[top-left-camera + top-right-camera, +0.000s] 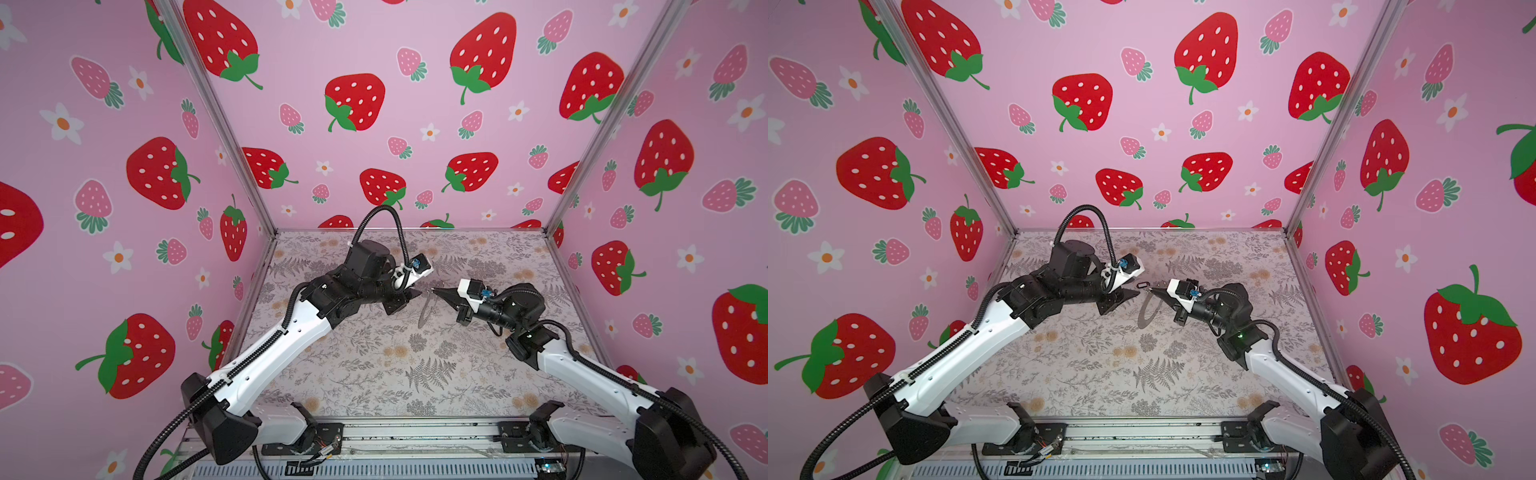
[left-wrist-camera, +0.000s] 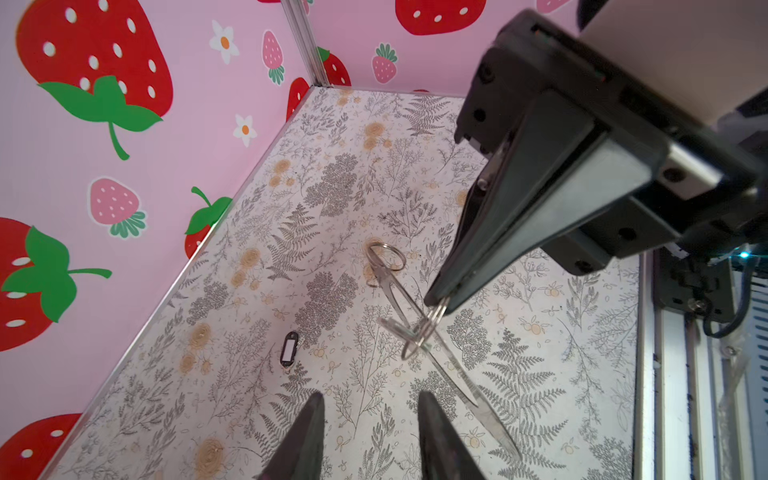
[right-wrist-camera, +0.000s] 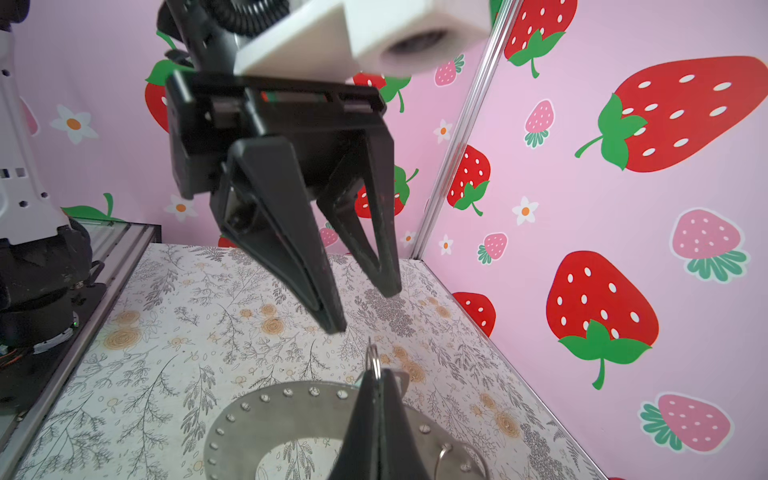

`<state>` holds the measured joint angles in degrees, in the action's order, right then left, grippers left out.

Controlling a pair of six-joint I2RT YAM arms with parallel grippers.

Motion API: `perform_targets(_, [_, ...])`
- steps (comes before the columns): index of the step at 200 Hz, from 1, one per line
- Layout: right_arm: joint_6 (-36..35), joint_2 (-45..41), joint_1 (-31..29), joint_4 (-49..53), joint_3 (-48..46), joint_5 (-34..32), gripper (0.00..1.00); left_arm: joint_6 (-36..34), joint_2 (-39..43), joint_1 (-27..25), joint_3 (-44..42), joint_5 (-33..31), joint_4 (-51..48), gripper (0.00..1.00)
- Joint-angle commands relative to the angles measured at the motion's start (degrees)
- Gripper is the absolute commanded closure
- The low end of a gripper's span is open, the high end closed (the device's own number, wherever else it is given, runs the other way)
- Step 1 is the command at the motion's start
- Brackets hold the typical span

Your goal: Put the keys on the keyring

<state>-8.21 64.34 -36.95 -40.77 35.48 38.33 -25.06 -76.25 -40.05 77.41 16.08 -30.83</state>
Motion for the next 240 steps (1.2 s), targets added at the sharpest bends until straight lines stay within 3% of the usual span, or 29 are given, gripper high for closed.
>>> perform_targets(1, [1.2, -0.5, 0.2, -4.1, -0.3, 0.5, 1.00, 3.0, -0.1, 0.2, -2.4, 4.4, 5.4, 0.61])
perform_targets(65, [2.0, 0.1, 0.2, -4.9, -0.4, 0.1, 1.00, 6.4, -0.3, -1.3, -8.6, 7.5, 13.4, 0.56])
perform_targets(108, [2.7, 0.3, 0.2, -5.2, -0.4, -0.8, 1.00, 9.8, -1.7, -2.5, -8.4, -0.3, 18.0, 0.60])
perform_targets(143, [3.3, 0.1, 0.2, -5.7, -0.6, -2.1, 1.00, 9.7, -1.7, -3.4, -8.8, -3.0, 19.4, 0.69])
perform_targets(208, [10.2, 1.0, 0.2, -10.2, -0.9, -8.7, 1.00, 7.8, -3.8, -5.6, -8.3, -10.4, 18.9, 0.99])
perform_targets(240, [12.7, 1.8, 0.2, -11.1, -0.5, -13.3, 1.00, 7.3, -5.3, -6.6, -8.0, -14.2, 20.5, 1.00])
